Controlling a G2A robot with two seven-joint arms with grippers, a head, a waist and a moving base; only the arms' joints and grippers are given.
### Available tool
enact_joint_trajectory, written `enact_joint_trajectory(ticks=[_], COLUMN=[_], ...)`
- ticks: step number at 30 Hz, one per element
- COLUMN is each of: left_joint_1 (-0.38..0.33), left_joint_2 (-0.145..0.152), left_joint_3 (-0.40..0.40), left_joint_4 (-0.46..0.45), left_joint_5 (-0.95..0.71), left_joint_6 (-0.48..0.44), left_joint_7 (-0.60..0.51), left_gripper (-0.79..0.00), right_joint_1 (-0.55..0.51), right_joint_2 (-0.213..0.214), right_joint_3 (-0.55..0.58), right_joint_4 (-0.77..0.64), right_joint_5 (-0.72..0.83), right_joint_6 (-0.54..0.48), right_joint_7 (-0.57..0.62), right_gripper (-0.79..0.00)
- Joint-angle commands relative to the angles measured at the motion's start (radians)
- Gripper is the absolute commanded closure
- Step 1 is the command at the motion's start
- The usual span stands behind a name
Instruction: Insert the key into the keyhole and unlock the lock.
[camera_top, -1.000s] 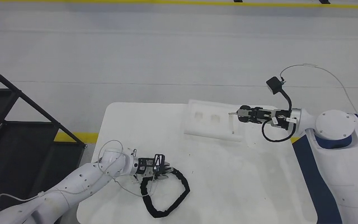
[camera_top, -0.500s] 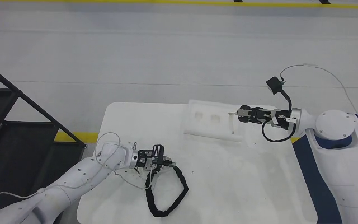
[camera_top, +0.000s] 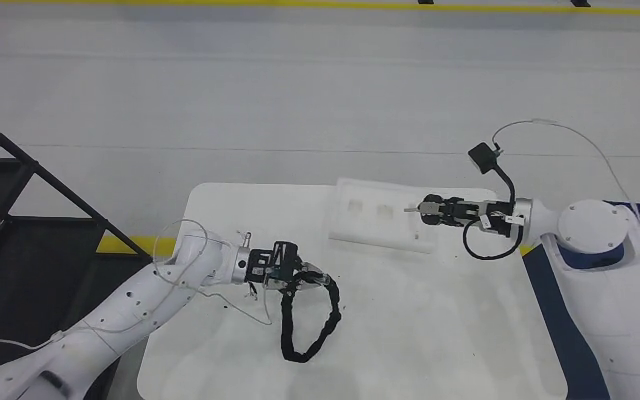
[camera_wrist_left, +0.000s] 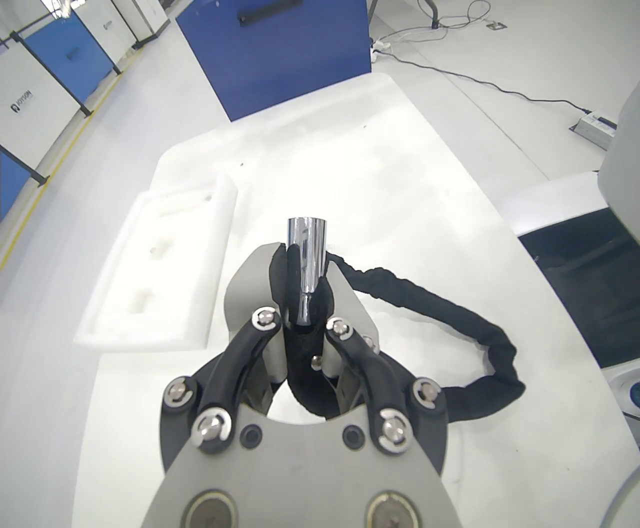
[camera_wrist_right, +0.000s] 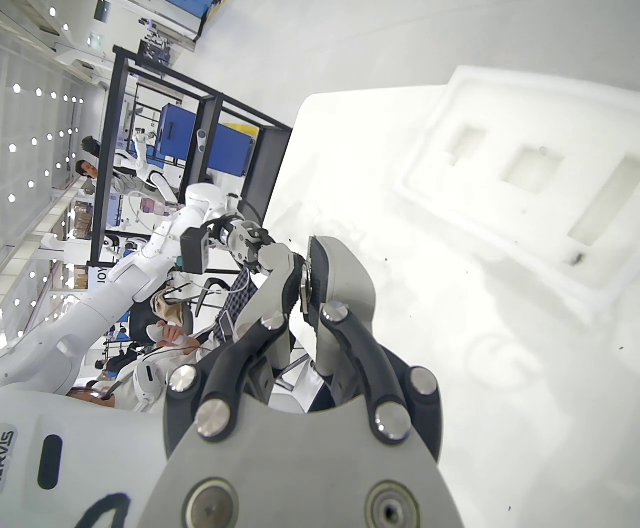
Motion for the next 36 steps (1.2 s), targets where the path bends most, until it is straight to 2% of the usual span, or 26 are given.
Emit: enact_joint_trajectory(ticks=[1,7,11,20,26,36], left_joint_1=[-0.004,-0.030,-0.056,-0.148,-0.204,-0.204], left_joint_2=[0.000,-0.010,-0.028,-0.109,-0.159,-0.159], left_joint_3=[-0.013,-0.039,-0.037,0.049,0.099,0.099], left_joint_4=[-0.010,-0.041,-0.019,0.121,0.209,0.209], left_joint_5=[-0.018,-0.032,-0.047,0.000,0.071,0.071], left_joint_6=[-0.014,-0.026,-0.033,-0.017,0.031,0.031], left_joint_7=[0.016,0.043,0.089,0.258,0.390,0.390], left_gripper=[0.000,0.000,0.000,0.000,0.000,0.000], right_joint_1=[0.001,-0.002,-0.005,-0.016,-0.023,-0.023], right_joint_2=[0.001,0.003,0.005,0.004,0.005,0.005], right_joint_3=[-0.007,-0.022,-0.036,-0.071,-0.077,-0.077], right_joint_4=[-0.019,-0.104,-0.150,-0.190,-0.202,-0.202], right_joint_5=[0.016,0.045,0.048,0.048,0.043,0.043], right_joint_6=[0.028,0.085,0.131,0.176,0.180,0.180], right_joint_7=[0.022,0.044,0.042,-0.035,-0.063,-0.063], right_gripper=[0.000,0.000,0.000,0.000,0.000,0.000])
